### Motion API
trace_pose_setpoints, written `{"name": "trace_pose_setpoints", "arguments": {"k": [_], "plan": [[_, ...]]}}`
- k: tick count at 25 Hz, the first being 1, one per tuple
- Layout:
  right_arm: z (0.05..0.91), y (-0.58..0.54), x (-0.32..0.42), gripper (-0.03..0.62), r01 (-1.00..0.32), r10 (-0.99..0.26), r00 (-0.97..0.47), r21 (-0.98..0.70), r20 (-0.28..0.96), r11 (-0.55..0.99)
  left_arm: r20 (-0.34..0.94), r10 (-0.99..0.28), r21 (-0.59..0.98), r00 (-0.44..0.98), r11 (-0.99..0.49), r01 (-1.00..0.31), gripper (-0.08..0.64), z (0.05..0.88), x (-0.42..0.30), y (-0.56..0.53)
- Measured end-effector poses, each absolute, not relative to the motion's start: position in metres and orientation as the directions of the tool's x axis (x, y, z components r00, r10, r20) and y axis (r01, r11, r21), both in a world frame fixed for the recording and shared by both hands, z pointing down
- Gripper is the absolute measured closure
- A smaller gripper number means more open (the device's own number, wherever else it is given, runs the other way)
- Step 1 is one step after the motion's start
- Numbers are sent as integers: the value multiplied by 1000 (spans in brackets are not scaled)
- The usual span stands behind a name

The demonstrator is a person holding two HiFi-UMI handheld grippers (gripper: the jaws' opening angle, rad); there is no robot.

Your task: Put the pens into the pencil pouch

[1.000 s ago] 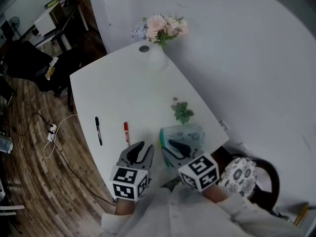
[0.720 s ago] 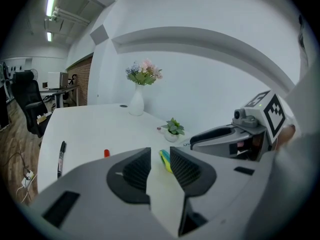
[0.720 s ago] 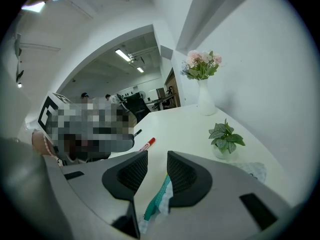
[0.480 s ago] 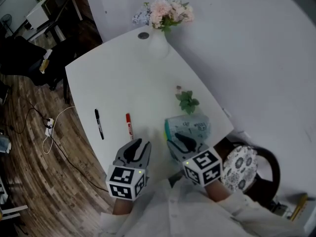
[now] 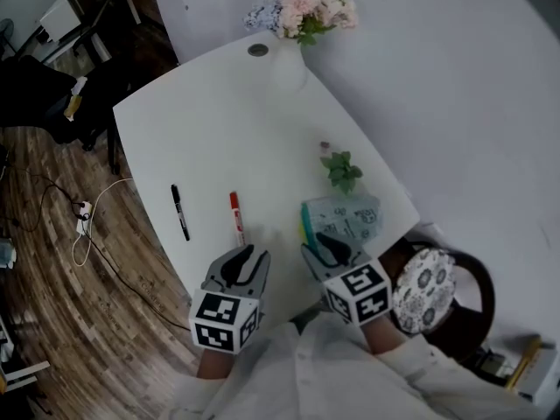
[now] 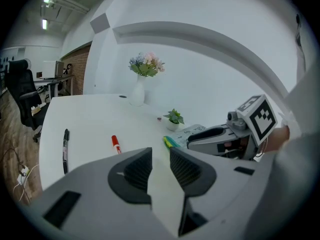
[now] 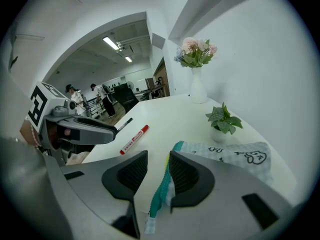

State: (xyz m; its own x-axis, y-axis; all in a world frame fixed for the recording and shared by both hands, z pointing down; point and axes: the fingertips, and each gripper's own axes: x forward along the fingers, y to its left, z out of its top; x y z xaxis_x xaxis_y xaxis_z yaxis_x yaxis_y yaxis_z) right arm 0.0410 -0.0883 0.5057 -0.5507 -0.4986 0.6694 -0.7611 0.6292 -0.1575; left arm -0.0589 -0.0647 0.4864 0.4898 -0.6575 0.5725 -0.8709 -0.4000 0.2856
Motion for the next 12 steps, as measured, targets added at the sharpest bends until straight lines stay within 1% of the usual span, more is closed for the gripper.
{"name": "trace_pose_setpoints", "arguments": {"k": [8, 12], "plan": [[524, -92, 44, 472, -776, -520, -465, -46, 716, 630, 588, -621, 325, 518, -405, -855, 453, 501, -67, -60], [533, -87, 44, 472, -785, -503, -442, -49, 743, 618, 598, -610, 328, 519, -405, -853, 453, 507, -73, -61]]}}
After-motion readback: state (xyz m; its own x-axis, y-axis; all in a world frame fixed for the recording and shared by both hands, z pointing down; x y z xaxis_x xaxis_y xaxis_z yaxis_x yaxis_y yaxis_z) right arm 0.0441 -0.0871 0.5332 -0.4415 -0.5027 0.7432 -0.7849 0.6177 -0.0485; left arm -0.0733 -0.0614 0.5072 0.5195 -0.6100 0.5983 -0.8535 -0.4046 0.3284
